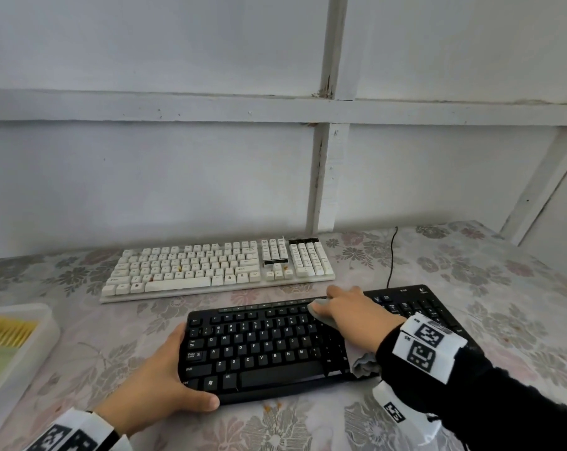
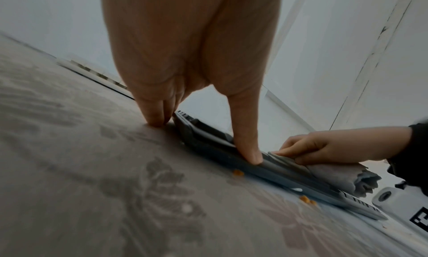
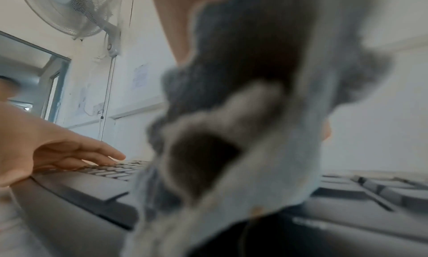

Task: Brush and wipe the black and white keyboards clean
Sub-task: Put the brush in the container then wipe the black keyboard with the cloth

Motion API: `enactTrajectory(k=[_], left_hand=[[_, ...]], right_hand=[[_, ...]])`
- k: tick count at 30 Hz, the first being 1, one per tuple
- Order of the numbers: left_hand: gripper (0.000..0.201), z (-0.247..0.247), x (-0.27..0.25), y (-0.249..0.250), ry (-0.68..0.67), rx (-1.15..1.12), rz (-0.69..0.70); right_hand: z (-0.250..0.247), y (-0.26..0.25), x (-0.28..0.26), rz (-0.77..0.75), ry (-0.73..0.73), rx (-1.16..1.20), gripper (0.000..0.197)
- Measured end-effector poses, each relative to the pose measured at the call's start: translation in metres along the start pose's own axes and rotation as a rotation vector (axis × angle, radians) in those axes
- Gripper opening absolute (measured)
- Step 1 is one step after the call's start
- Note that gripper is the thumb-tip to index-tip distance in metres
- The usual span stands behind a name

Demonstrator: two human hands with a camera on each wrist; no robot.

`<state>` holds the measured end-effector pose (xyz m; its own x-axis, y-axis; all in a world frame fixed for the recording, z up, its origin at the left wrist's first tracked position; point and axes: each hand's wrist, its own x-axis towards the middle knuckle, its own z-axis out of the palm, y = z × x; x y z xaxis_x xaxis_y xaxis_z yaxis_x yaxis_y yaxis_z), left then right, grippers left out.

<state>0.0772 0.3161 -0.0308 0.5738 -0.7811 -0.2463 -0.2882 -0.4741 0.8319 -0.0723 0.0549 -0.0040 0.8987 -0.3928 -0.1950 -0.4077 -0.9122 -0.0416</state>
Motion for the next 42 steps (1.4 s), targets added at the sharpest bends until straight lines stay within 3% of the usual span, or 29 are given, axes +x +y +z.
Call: enactTrajectory(k=[9, 12, 15, 18, 21, 25, 27, 29, 34, 42], left_hand=[[0.092, 0.000, -0.001, 0.004, 0.006, 0.018, -0.001], [0.091, 0.000, -0.001, 0.002, 0.019, 0.017, -0.005], [0.092, 0.000, -0.001, 0.002, 0.022, 0.022, 0.004], [0.092, 0.000, -0.002, 0.002, 0.015, 0.013, 0.006], [0.093, -0.001, -0.001, 0.002, 0.007, 0.011, 0.009], [0.094, -0.001, -0.001, 0.002, 0.008, 0.018, 0.009], [0.094, -0.001, -0.002, 0.002, 0.010, 0.015, 0.009], [0.095, -0.001, -0.002, 0.002, 0.006, 0.012, 0.003], [0.094, -0.001, -0.001, 0.000, 0.002, -0.004, 0.017], [0.098, -0.001, -0.002, 0.001, -0.012, -0.019, 0.021]], right_hand=[[0.004, 0.020, 0.002, -0.002, 0.037, 0.051, 0.020], [-0.004, 0.024, -0.006, 0.025, 0.000, 0.067, 0.030], [-0.009, 0.022, 0.001, 0.119, -0.035, 0.023, 0.026], [-0.020, 0.012, 0.006, 0.228, -0.100, -0.037, 0.034], [-0.032, -0.005, 0.008, 0.169, -0.129, -0.004, 0.037], [-0.031, -0.047, 0.019, -0.110, -0.091, 0.173, 0.025], [-0.023, -0.067, 0.026, -0.208, -0.065, 0.146, 0.018], [-0.014, -0.075, 0.029, -0.213, -0.084, 0.095, 0.016], [-0.003, -0.048, 0.019, -0.181, 0.022, 0.087, 0.015], [0.004, 0.022, -0.005, 0.072, 0.055, 0.051, 0.025]])
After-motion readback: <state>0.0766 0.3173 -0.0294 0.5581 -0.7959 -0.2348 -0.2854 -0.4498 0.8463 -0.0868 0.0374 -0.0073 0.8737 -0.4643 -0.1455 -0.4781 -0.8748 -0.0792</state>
